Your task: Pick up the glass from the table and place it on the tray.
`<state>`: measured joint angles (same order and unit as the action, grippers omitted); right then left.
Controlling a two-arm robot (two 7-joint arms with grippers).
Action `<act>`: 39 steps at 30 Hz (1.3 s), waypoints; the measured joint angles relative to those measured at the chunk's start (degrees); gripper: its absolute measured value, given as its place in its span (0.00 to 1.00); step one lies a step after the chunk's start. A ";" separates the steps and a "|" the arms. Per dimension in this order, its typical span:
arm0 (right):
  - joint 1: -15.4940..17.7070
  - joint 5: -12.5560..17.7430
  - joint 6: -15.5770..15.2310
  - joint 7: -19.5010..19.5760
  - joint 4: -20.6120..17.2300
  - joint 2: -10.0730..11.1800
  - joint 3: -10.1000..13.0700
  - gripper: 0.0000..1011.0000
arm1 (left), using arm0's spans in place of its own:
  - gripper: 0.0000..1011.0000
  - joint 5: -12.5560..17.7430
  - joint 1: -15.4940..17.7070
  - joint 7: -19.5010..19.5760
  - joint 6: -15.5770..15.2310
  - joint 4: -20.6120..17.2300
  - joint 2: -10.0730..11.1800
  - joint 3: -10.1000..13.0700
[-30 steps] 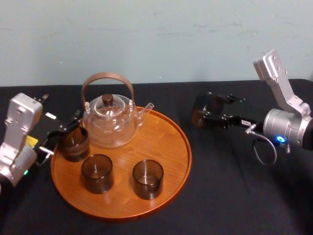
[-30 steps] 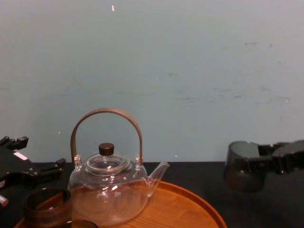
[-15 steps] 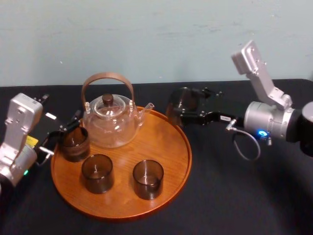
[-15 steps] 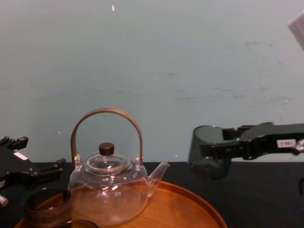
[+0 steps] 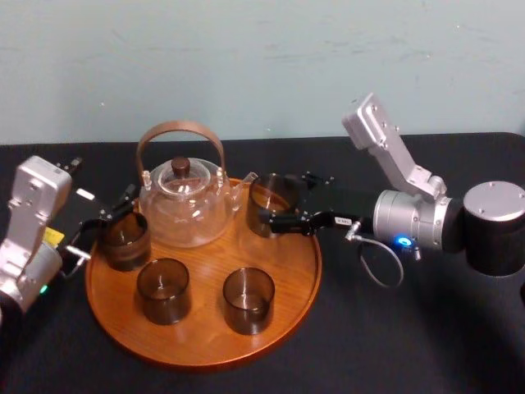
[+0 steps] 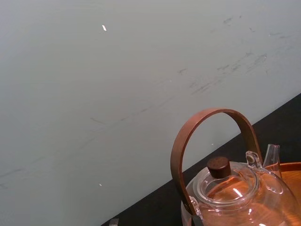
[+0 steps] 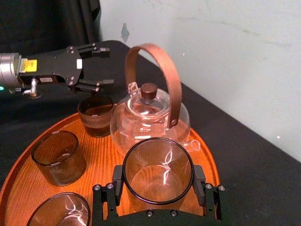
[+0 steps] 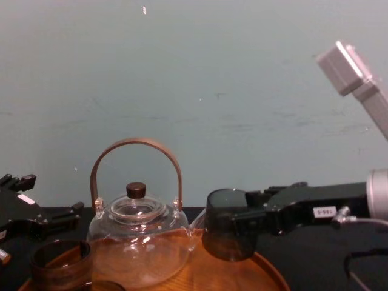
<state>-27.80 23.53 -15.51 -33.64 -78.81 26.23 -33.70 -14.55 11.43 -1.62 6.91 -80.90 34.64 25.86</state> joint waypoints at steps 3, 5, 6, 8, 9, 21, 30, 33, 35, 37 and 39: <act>-0.31 -0.12 0.09 -0.07 1.18 -0.55 -0.64 0.89 | 0.99 0.00 0.00 0.00 0.00 0.00 0.00 0.00; -0.52 -0.24 0.19 -0.10 2.02 -0.91 -1.00 0.89 | 0.99 0.00 0.00 0.00 0.00 0.00 0.00 0.00; -0.57 -0.28 0.21 -0.10 2.27 -1.01 -1.10 0.89 | 0.99 0.00 0.00 0.00 0.00 0.00 0.00 0.00; -0.70 -0.34 0.28 -0.10 3.06 -1.31 -1.35 0.89 | 0.99 0.00 0.00 0.00 0.00 0.00 0.00 0.00; -0.73 -0.36 0.30 -0.11 3.29 -1.39 -1.43 0.89 | 0.99 0.00 0.00 0.00 0.00 0.00 0.00 0.00; -0.82 -1.06 0.57 -0.40 6.20 -2.20 -2.38 0.89 | 0.99 0.00 0.00 0.00 0.00 0.00 0.00 0.00; -0.77 -1.33 0.57 -0.76 7.49 -2.47 -2.66 0.89 | 0.99 0.00 0.00 0.00 0.00 0.00 0.00 0.00; -0.73 -1.39 0.54 -0.76 7.69 -2.54 -2.66 0.89 | 0.99 0.00 0.00 0.00 0.00 0.00 0.00 0.00; -0.68 -1.42 0.48 -0.76 7.86 -2.64 -2.66 0.89 | 0.99 0.00 0.00 0.00 0.00 0.00 0.00 0.00; -0.64 -1.48 0.40 -0.72 7.95 -2.71 -2.64 0.89 | 0.99 0.00 0.00 0.00 0.00 0.00 0.00 0.00; -0.62 -1.56 0.33 -0.69 8.06 -2.78 -2.63 0.89 | 0.99 0.00 0.00 0.00 0.00 0.00 0.00 0.00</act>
<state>-28.42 21.97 -15.18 -34.33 -70.75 23.45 -36.34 -14.55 11.44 -1.62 6.91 -80.90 34.64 25.86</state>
